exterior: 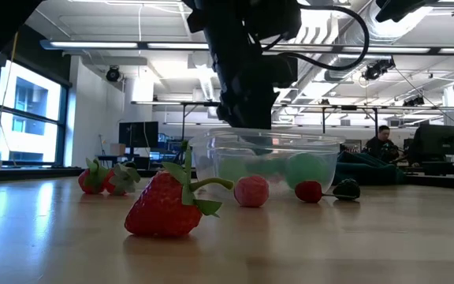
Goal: Pick and placing Produce into tupperware
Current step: Put the green peas into the transparent container, then put the red strawberry into the transparent container
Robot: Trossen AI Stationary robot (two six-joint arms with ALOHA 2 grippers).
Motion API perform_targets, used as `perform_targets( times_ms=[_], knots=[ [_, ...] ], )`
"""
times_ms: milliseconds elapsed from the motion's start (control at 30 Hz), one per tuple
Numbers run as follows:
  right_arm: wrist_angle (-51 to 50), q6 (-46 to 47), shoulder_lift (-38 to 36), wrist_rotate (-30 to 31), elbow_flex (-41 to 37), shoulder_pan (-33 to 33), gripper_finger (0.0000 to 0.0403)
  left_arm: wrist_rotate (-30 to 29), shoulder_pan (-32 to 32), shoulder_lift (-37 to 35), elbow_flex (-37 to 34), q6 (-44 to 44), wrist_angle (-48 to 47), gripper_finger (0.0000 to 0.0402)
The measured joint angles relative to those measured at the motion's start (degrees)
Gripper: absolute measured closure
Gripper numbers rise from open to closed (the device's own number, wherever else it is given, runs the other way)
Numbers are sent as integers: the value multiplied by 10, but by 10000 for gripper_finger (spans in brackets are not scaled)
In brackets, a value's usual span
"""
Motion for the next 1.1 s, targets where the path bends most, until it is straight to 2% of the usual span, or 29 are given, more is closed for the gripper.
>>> perform_targets(
  times_ms=[133,267,533,700,900,1100],
  knots=[
    [0,0,0,0,0,0,371,0,3,0,0,1,-2,196],
    [0,0,0,0,0,0,371,0,3,0,0,1,-2,182],
    [0,0,0,0,0,0,371,1,3,-14,0,-1,-19,193],
    [0,0,0,0,0,0,371,14,12,-51,0,6,-52,210],
    [0,0,0,0,0,0,371,66,55,-122,0,123,-122,233],
    [0,0,0,0,0,0,371,62,104,-188,0,294,-191,254]
  ],
)
